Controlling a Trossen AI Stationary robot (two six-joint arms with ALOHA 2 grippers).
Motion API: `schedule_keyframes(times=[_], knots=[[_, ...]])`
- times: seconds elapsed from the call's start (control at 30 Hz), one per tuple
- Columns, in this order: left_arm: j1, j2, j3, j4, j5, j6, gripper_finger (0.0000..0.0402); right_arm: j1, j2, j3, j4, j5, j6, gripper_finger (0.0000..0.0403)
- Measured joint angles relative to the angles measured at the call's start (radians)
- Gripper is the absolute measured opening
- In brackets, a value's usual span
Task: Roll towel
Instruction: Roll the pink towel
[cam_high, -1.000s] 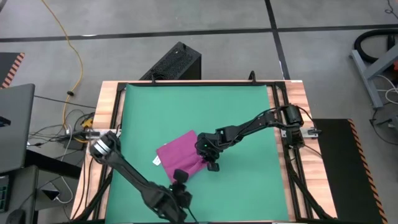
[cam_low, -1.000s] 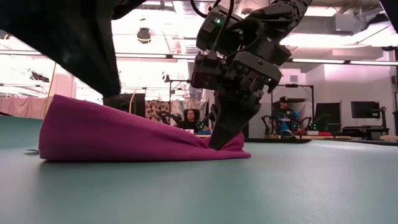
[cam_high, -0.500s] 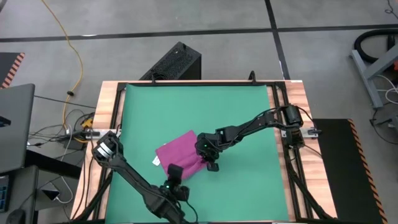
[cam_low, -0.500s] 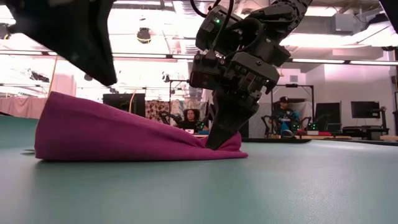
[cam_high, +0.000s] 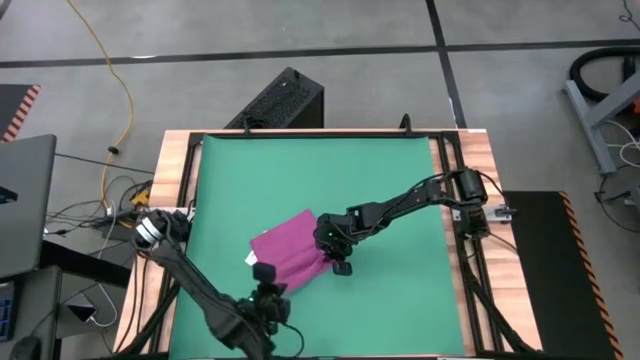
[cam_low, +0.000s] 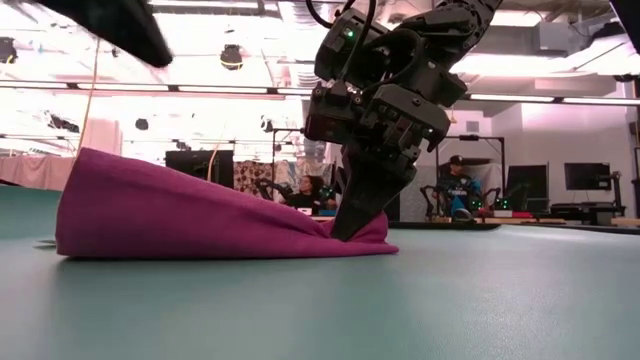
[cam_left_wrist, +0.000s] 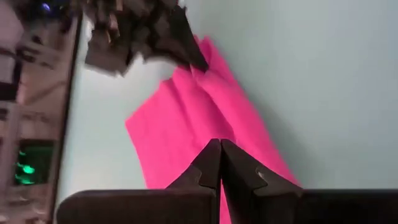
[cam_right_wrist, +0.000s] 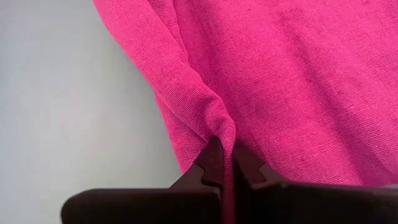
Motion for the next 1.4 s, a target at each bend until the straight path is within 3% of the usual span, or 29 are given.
schedule_keyframes(times=[0.2, 0.43, 0.73, 1.07, 1.4], knots=[[0.002, -0.042, -0.247, 0.358, 0.164, 0.097, 0.0000, 0.004, 0.000, 0.000, 0.002, 0.000, 0.000, 0.0018], [0.009, -0.039, -0.348, 0.501, 0.225, 0.081, 0.0000, 0.007, 0.000, 0.001, 0.006, 0.002, -0.003, 0.0018], [0.006, -0.044, -0.384, 0.495, 0.251, 0.071, 0.0000, 0.017, 0.004, 0.064, -0.072, 0.004, -0.050, 0.0021], [-0.002, -0.044, -0.407, 0.501, 0.281, 0.046, 0.0000, 0.020, 0.005, 0.120, -0.093, 0.016, -0.174, 0.0072], [-0.004, -0.046, -0.411, 0.501, 0.317, 0.073, 0.0000, 0.009, 0.003, 0.146, -0.147, 0.048, -0.254, 0.0086]])
